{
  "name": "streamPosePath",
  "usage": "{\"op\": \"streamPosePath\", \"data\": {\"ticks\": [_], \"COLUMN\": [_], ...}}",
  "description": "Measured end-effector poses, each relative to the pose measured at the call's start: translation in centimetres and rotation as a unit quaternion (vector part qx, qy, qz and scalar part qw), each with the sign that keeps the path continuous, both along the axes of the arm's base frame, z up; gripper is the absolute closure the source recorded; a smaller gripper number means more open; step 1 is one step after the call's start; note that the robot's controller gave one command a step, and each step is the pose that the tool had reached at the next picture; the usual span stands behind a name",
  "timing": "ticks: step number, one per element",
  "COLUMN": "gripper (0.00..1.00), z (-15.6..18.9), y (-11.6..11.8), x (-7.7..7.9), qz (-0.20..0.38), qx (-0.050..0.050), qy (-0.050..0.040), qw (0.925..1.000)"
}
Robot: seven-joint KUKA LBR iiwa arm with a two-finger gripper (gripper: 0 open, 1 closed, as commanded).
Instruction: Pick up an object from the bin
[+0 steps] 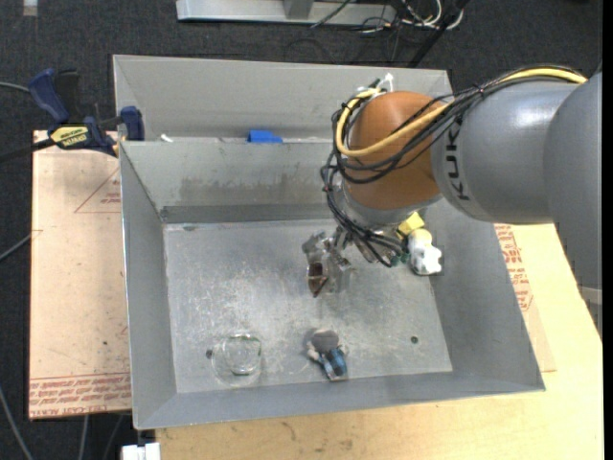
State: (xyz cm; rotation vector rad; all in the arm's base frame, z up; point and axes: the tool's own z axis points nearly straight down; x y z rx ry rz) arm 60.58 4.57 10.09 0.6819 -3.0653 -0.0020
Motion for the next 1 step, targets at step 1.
{"op": "streamPosePath", "data": {"ticks": [1], "gripper": [1.00], "z": [1.28], "y": [0.02], "x": [0.12], "qz": [0.000], "qx": [0.000], "qy": [-0.0026], "qw": [1.0000]}}
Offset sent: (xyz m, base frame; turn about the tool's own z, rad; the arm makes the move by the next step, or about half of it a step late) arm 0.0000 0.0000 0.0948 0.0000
